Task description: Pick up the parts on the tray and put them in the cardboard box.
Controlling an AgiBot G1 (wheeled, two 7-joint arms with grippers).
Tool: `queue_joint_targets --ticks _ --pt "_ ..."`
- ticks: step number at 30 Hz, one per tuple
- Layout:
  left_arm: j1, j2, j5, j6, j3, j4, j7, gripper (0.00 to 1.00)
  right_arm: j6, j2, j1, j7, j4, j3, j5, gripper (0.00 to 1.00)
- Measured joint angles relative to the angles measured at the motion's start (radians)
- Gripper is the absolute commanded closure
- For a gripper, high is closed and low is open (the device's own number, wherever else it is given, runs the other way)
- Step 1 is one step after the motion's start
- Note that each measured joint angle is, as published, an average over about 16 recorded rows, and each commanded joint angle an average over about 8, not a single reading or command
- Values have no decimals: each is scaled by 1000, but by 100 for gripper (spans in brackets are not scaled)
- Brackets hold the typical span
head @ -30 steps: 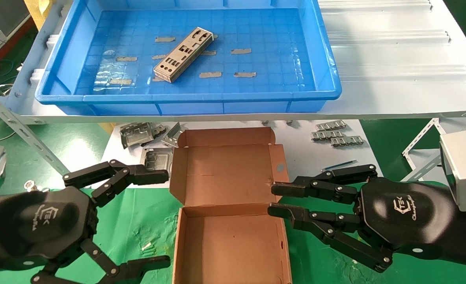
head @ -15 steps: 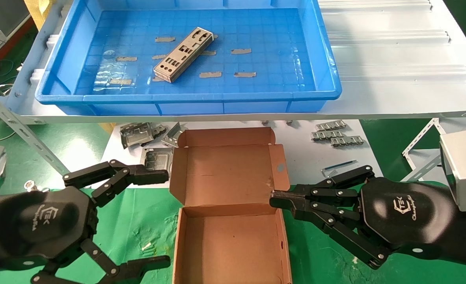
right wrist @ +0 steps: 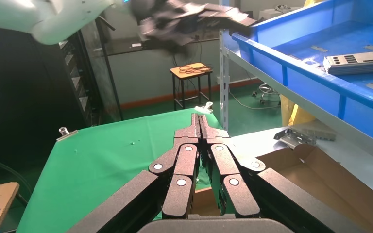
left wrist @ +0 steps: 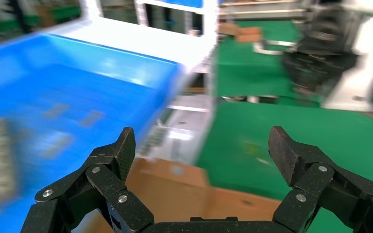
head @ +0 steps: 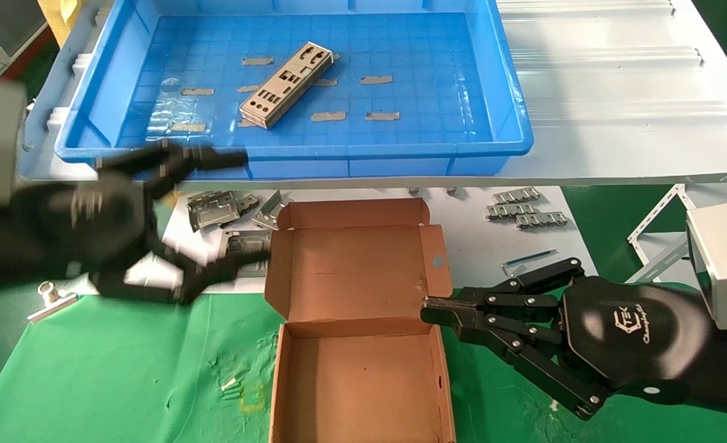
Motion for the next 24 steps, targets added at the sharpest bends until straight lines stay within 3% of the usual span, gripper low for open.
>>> queue_joint_targets --ticks 14,22,24 --pt "-458 341 367 -162 183 552 9 0 0 0 0 0 0 0 0 99" --pt "-579 469 442 -242 223 810 44 0 0 0 0 0 0 0 0 1" --pt "-598 490 451 -262 228 858 52 0 0 0 0 0 0 0 0 0"
